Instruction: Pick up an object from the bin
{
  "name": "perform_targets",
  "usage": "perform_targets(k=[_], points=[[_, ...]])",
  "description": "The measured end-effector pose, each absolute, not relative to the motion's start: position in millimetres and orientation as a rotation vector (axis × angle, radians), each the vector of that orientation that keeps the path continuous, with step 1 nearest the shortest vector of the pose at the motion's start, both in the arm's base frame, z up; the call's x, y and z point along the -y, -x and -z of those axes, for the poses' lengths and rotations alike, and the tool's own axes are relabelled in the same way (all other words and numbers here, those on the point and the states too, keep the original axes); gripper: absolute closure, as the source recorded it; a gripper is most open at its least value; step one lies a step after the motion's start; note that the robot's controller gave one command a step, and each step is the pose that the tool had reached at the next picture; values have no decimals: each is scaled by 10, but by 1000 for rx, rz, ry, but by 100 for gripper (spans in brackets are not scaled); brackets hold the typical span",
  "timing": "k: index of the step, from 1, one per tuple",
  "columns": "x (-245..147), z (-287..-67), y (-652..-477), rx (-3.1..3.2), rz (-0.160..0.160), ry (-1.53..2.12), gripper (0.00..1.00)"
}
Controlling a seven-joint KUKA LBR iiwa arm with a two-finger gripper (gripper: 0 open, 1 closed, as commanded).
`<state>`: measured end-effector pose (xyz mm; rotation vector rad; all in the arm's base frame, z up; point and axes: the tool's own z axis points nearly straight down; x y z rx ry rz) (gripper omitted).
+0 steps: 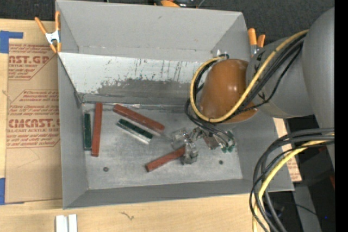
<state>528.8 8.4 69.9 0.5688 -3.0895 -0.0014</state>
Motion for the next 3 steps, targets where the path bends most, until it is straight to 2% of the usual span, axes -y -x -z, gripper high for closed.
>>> perform_targets(k=[1,2,3], points=[[-212,-1824,-5336,3090,-1,-616,100],[33,-2988,-5388,2873,-4,-1290,100],[25,-2974,-5382,2869,1,-1290,0]])
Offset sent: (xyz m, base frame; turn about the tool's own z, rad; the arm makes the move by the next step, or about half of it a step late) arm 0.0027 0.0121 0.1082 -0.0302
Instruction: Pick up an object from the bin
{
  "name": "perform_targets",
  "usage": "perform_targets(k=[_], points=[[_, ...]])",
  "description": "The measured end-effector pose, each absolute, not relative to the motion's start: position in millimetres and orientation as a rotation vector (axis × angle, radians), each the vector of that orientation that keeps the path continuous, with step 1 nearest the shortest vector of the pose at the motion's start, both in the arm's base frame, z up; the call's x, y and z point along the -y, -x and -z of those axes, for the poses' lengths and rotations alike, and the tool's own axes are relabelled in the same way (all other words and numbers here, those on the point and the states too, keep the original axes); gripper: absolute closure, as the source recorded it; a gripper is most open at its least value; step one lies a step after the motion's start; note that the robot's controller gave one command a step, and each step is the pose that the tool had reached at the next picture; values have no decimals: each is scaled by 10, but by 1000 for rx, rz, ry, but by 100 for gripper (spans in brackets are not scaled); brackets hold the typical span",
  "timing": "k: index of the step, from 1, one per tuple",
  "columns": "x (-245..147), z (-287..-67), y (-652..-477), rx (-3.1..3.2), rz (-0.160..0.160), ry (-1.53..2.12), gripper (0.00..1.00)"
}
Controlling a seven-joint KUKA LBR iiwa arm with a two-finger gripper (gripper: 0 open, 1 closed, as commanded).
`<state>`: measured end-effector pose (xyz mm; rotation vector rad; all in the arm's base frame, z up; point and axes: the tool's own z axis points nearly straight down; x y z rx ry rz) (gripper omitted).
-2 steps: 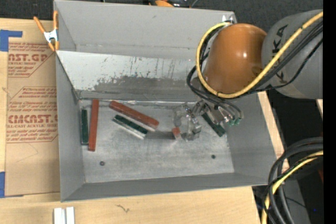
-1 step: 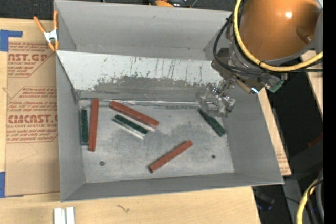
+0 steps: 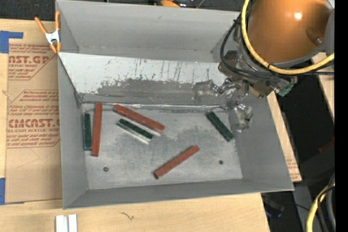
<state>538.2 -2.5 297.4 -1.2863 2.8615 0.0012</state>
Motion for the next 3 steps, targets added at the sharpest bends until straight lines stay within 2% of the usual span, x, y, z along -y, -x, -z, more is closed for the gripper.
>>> perform_targets(k=[1,2,3], points=[[-691,-1338,-5781,-2860,-9,1306,0],[-256,-956,-5299,-2917,-4,1187,0],[-51,-675,-5009,-2939,-5,1123,0]])
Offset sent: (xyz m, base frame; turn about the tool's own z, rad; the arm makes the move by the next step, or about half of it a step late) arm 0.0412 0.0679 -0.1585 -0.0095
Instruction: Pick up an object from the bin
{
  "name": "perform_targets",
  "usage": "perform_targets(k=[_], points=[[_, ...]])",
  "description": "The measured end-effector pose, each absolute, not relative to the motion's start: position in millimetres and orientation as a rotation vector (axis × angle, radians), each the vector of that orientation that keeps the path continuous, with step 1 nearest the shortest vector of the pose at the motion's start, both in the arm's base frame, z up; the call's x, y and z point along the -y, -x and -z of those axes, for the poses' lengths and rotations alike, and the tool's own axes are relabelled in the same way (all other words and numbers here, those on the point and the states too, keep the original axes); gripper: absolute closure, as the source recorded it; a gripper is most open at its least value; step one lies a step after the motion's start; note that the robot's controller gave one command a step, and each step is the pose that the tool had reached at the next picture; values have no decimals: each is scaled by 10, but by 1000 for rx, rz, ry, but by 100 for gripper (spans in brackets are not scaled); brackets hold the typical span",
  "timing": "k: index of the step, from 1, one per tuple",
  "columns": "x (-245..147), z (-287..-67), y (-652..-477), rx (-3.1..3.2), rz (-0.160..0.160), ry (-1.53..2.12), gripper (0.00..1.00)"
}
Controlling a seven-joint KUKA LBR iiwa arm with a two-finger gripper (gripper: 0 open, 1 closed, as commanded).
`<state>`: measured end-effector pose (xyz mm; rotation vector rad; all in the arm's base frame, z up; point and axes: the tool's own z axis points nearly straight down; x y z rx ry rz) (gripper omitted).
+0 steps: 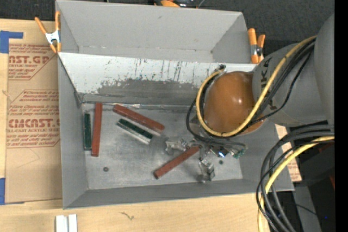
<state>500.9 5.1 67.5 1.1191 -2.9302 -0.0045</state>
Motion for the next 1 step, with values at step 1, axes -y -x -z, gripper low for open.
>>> perform_targets(k=[1], points=[[-61,-697,-5038,2937,1,-1123,100]])
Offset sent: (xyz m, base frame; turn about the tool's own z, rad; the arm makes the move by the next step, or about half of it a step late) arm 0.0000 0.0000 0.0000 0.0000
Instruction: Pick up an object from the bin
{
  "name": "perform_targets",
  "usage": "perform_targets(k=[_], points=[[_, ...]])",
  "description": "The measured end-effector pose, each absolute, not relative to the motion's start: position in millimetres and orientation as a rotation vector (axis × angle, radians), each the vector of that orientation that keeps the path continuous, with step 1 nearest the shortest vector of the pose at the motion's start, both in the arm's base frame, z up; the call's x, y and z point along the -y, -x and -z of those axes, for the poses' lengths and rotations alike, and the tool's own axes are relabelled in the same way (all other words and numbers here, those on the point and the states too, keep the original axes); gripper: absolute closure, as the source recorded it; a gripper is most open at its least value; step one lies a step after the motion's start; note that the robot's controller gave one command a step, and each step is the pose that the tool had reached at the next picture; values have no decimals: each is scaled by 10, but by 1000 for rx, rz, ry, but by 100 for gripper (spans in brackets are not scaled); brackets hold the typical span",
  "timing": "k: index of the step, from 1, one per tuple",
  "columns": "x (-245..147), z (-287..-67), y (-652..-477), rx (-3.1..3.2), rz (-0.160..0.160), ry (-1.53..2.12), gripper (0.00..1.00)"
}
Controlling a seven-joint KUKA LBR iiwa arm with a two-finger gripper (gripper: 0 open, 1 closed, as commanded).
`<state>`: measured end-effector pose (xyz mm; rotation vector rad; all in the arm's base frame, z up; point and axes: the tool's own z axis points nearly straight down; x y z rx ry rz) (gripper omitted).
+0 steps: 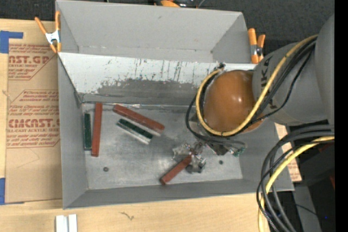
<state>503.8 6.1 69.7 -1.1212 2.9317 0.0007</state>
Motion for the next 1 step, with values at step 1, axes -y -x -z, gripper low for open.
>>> perform_targets(k=[1], points=[[-68,-2436,-5005,-2927,4,1119,100]])
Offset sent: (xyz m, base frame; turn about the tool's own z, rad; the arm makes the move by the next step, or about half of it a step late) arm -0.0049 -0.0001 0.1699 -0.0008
